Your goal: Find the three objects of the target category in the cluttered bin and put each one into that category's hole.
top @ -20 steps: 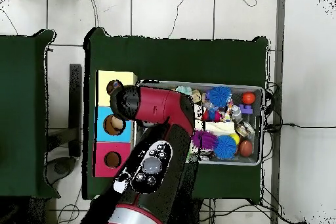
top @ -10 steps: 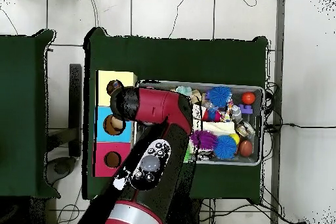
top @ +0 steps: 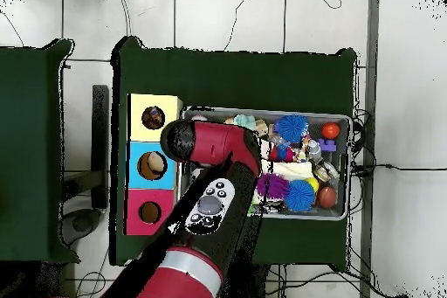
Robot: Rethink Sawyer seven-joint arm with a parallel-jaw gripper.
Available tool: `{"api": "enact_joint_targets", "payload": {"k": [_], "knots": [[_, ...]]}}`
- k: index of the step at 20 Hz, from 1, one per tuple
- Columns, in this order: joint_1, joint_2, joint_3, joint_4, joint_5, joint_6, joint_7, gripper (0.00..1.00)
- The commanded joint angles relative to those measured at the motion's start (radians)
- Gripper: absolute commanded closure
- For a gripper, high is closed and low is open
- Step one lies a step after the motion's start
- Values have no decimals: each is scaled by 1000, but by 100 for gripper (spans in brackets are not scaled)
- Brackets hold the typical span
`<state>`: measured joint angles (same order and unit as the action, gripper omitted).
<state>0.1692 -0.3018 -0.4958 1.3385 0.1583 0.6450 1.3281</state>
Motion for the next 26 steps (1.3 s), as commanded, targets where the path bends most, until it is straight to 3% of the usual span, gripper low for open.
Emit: {"api": "enact_joint_targets", "payload": {"k": [1,6,13,26], "knots": [[-37,79,114,107,-9,-30,207,0],[-29,74,109,120,3,39,212,0],[-21,46,113,141,5,57,207,0],[11,-41,89,159,15,183,217,0]]}}
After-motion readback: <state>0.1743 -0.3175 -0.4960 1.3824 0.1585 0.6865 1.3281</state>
